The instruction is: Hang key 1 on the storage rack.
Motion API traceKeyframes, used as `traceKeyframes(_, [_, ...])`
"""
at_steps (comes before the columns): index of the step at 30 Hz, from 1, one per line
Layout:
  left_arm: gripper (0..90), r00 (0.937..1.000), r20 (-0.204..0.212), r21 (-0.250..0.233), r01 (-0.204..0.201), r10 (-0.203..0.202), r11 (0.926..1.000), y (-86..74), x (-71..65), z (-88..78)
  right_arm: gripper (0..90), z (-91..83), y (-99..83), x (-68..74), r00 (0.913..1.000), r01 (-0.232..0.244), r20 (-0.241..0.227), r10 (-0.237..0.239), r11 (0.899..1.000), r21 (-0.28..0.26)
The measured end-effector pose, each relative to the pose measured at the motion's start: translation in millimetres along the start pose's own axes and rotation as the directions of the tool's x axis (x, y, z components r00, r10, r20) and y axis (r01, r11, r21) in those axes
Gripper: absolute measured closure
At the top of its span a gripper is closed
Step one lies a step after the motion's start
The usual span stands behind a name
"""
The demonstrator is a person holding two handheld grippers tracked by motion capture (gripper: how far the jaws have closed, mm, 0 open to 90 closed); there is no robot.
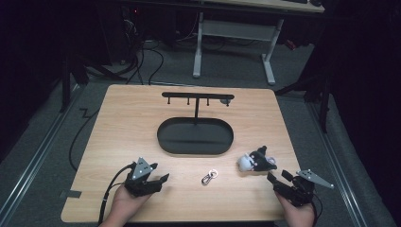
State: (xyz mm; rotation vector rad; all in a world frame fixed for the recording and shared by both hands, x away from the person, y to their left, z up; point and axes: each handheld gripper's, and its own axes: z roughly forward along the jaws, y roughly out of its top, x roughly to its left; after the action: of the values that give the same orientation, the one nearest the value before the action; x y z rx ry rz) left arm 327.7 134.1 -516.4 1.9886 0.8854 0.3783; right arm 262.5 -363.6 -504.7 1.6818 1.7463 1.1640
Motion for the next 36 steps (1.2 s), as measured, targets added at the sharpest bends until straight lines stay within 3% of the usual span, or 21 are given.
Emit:
traceKeyframes(4, [38.8, 1.0000, -0.006, -0.018, 0.000, 0.000, 0.9998, 0.4, 2.4, -1.3, 36.7, 1.9, -0.7, 4.8, 0.9981, 0.058, 0.019, -0.058, 0.998, -0.010])
traceKeyframes(7, [38.7, 0.9999, -0.014, -0.022, -0.004, 0.004, 0.9998, -0.1, 4.0, -3.9, 38.9, 3.2, -0.6, 6.3, 0.9968, 0.076, 0.026, -0.075, 0.997, -0.007])
traceKeyframes(9, [38.9, 0.9998, -0.019, -0.033, 0.010, -0.010, 0.9994, -0.7, 7.7, -7.4, 43.4, 4.2, -0.8, 9.4, 0.9917, 0.115, 0.057, -0.115, 0.993, 0.009])
traceKeyframes(13, [39.1, 0.9991, -0.041, -0.022, 0.007, -0.008, 0.9997, -0.3, 13.5, -10.3, 49.9, 3.5, 0.0, 12.5, 0.9850, 0.157, 0.069, -0.158, 0.987, 0.020])
traceKeyframes(14, [39.0, 0.9994, -0.027, -0.007, 0.020, -0.020, 0.9998, -0.4, 15.1, -11.1, 51.9, 3.4, 0.2, 12.9, 0.9841, 0.161, 0.073, -0.162, 0.987, 0.021])
traceKeyframes(16, [38.6, 0.9998, -0.015, 0.006, 0.016, -0.016, 0.9999, -1.2, 13.8, -12.6, 58.5, 3.5, 0.5, 12.2, 0.9825, 0.173, 0.065, -0.175, 0.985, 0.029])
traceKeyframes(18, [39.0, 0.9997, -0.025, 0.016, -0.007, 0.008, 0.9999, -1.7, 11.1, -13.7, 66.1, 4.1, 0.0, 12.3, 0.9760, 0.206, 0.064, -0.208, 0.978, 0.039])
traceKeyframes(20, [39.0, 0.9997, -0.026, 0.015, -0.004, 0.004, 0.9999, -1.7, 10.5, -13.2, 75.1, 4.6, -0.8, 14.4, 0.9680, 0.241, 0.058, -0.244, 0.969, 0.055])
traceKeyframes(24, [39.8, 0.9996, -0.026, 0.032, -0.007, 0.007, 0.9995, -3.6, 11.3, -10.5, 90.0, 6.3, -1.0, 17.3, 0.9700, 0.239, 0.028, -0.241, 0.968, 0.072])
traceKeyframes(26, [39.7, 0.9993, -0.032, 0.040, -0.019, 0.020, 0.9990, -4.4, 11.3, -9.8, 90.0, 8.2, -0.4, 17.3, 0.9732, 0.226, 0.023, -0.229, 0.970, 0.085])
traceKeyframes(32, [39.4, 0.9989, -0.039, 0.028, -0.025, 0.026, 0.9993, -5.9, 11.7, -13.7, 90.0, 18.0, 1.4, 12.1, 0.9716, 0.223, 0.052, -0.231, 0.967, 0.119])
traceKeyframes(36, [39.3, 0.9985, -0.054, 0.020, -0.011, 0.012, 0.9997, -9.6, 14.9, -20.4, 90.0, 27.5, 4.2, 6.9, 0.9714, 0.216, 0.071, -0.227, 0.967, 0.138])
